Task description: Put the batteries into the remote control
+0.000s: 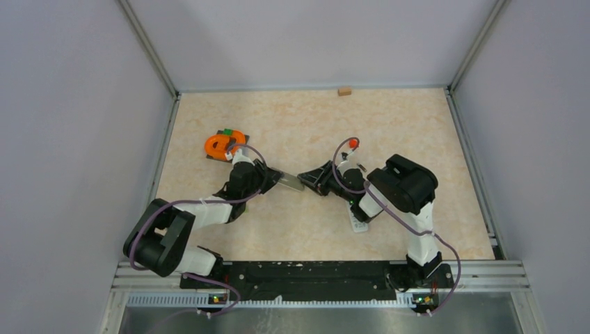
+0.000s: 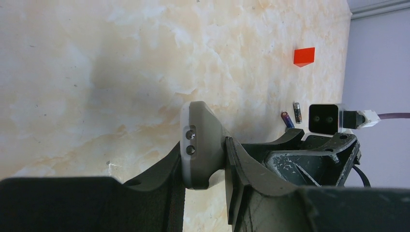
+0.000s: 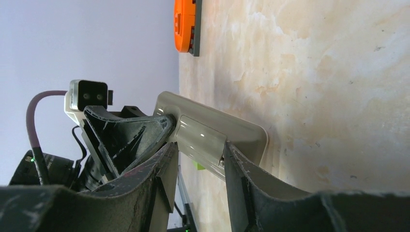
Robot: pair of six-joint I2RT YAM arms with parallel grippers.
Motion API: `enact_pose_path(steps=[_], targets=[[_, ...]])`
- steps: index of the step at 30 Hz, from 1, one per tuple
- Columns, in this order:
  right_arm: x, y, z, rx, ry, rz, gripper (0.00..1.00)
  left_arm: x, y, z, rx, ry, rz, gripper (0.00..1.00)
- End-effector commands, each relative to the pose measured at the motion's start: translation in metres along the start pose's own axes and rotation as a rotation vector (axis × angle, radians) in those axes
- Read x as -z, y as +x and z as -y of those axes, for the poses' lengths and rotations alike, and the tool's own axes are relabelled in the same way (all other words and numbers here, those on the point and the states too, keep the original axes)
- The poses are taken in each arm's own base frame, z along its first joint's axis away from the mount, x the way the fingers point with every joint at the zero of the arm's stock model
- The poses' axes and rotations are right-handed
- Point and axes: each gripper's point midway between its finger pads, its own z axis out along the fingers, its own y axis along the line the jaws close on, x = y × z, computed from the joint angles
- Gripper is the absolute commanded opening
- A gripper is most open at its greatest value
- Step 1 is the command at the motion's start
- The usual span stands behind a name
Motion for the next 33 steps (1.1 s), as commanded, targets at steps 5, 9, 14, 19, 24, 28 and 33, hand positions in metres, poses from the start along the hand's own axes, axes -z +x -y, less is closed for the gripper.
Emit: enact_pose_path(steps=[5,9,14,19,24,28,33], targets=[[0.007,0.013,-0.101,-0.027,-0.392,-0.051,0.39,0.025,0.071,-0.098,-0.154,-0.368,-0.249,0.0],[0.007,0.012,-0.102,0.01,-0.376,-0.043,0.39,0.028,0.066,-0.104,-0.188,-0.427,-0.231,0.0],[0.01,0.001,-0.107,0.017,-0.384,-0.014,0.39,0.032,0.059,-0.108,-0.211,-0.463,-0.199,0.0],[0.013,-0.012,-0.113,0.019,-0.395,0.016,0.39,0.036,0.055,-0.109,-0.233,-0.463,-0.173,0.0],[0.01,-0.016,-0.113,0.015,-0.384,0.025,0.39,0.039,0.054,-0.113,-0.24,-0.459,-0.154,0.0],[0.008,-0.018,-0.091,0.021,-0.289,0.037,0.39,0.041,0.051,-0.111,-0.247,-0.454,-0.142,0.0],[0.011,-0.032,-0.056,0.09,-0.105,0.084,0.4,0.043,0.043,-0.107,-0.265,-0.46,-0.124,0.0]])
